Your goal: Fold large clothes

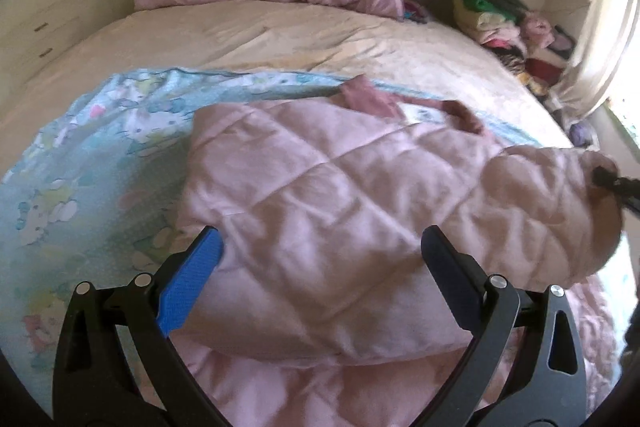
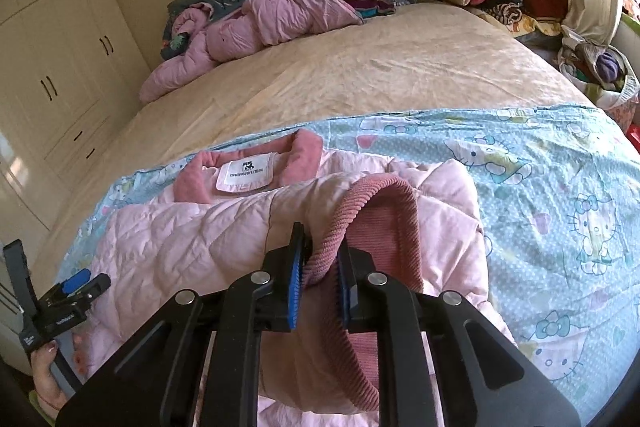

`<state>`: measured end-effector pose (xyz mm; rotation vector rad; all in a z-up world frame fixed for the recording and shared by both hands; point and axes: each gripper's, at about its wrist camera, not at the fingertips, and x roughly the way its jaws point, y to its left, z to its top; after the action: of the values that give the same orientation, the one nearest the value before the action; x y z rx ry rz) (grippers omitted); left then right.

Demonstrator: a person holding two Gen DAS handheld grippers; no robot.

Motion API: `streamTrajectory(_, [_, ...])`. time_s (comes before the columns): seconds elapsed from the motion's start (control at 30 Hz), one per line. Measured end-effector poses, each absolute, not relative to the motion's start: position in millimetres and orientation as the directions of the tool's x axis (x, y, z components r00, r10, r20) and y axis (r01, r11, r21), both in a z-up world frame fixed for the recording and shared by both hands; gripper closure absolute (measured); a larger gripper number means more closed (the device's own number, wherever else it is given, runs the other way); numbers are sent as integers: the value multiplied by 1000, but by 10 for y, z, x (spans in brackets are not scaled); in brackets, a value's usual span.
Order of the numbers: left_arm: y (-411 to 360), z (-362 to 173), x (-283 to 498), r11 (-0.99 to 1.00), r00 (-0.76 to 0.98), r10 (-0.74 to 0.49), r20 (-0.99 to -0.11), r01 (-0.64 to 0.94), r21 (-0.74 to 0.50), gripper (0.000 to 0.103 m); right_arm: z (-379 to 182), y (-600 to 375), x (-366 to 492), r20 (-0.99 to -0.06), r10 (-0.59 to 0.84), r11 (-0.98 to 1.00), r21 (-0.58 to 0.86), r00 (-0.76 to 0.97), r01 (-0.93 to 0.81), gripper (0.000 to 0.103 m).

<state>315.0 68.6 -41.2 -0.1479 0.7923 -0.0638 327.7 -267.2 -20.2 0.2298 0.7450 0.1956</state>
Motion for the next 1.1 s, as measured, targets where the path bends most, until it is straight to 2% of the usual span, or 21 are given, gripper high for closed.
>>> streamTrajectory(0.23, [557,-568,3222,995,656,-89,-749,18,-102,11,-220,-2680,3284,-658,240,960,268,714,-75,82])
streamTrajectory(0.3, [547,-603,3226,996,651,-78,-755,14,-92,11,-196,-2698,3257,-654,247,957,280,715,-75,76])
streamTrajectory(0.37, [532,-650,3236,996,642,-71,-764,8,-87,11,-140,-2726,3209,-644,251,954,290,723,-72,63])
streamTrajectory(0.57, [540,-713,3253,995,634,-83,-769,12,-97,11,149,-2654,2967,-564,229,961,260,793,-92,36])
streamTrajectory(0.73, [550,-745,3268,994,630,-88,-772,12,-104,11,176,-2316,2968,-582,296,953,237,758,-190,36])
streamTrajectory(0.83, [551,-753,3271,994,629,-88,-772,10,-106,11,89,-2080,3023,-616,330,944,227,716,-240,28])
streamTrajectory(1.1, [548,-757,3266,995,630,-86,-772,10,-103,10,-298,-1640,3212,-731,286,953,150,620,-263,27])
